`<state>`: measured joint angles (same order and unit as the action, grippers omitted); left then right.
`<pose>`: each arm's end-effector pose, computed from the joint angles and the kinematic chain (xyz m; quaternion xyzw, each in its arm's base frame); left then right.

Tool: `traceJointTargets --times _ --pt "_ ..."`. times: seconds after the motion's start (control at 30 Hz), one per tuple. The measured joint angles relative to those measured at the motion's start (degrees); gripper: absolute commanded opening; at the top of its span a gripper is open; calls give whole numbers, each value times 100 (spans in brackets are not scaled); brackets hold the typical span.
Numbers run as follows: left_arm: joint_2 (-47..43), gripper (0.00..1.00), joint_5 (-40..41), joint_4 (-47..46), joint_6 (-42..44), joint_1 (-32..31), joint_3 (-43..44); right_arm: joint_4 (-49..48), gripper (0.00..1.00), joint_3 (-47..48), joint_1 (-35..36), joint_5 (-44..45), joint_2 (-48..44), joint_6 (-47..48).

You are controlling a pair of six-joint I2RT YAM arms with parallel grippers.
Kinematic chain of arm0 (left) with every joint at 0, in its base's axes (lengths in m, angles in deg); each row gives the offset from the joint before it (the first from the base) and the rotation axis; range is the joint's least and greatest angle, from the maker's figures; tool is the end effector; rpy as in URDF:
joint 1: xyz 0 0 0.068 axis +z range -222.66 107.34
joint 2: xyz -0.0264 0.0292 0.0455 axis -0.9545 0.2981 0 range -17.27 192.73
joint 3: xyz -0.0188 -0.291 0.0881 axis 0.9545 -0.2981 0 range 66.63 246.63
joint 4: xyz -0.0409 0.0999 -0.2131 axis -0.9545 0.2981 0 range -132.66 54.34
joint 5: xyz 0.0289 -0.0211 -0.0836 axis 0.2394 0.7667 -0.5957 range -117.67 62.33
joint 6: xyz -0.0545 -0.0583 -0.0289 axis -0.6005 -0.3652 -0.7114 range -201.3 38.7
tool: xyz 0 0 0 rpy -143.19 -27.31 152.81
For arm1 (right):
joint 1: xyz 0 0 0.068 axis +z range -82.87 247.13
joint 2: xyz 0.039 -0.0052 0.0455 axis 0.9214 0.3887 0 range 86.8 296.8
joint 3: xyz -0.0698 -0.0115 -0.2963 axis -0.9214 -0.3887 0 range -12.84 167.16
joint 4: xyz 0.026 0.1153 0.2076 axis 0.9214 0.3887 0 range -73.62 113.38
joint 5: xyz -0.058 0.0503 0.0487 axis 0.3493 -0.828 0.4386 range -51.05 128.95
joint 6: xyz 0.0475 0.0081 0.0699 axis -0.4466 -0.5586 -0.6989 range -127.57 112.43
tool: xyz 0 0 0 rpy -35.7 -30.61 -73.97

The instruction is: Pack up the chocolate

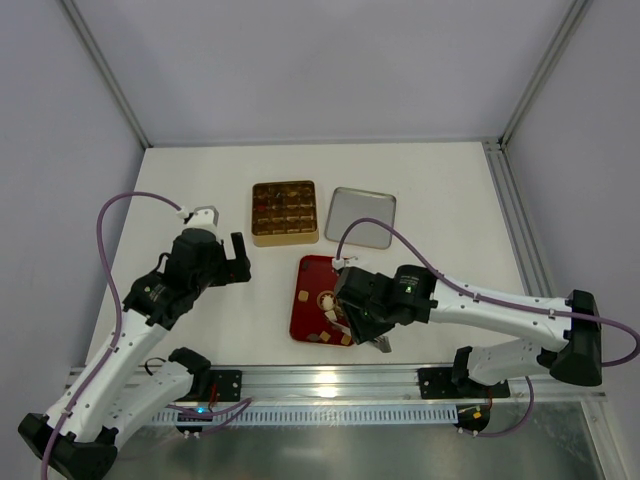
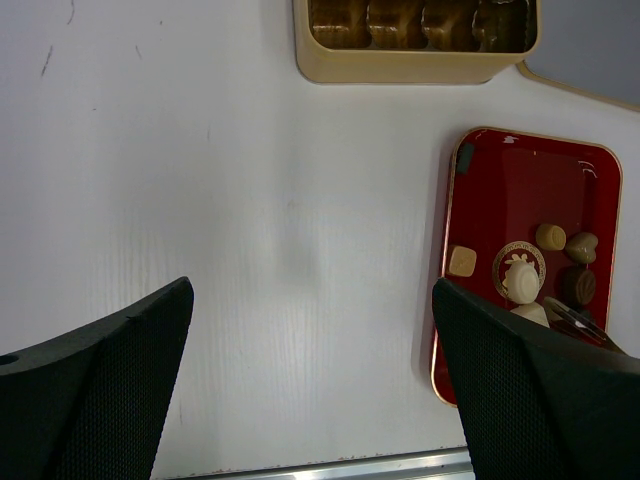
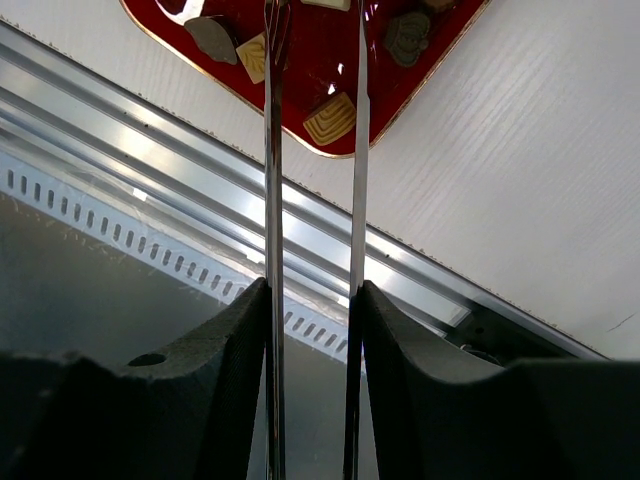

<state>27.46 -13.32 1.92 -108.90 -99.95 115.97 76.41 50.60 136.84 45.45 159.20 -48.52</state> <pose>0.1298 -0.0461 0.3060 -0.0552 0.8990 -0.0929 0.4244 0.0809 0.1947 0.2830 -0.2338 0.9535 0.1180 0.1493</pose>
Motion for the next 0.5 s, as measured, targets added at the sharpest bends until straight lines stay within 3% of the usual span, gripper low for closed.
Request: traceJointTargets --times 0.33,0.5 --pt "0 100 0 0 0 0 0 -31 40 0 22 37 105 0" --pt "-2 100 0 0 0 0 0 -35 33 0 22 48 138 2"
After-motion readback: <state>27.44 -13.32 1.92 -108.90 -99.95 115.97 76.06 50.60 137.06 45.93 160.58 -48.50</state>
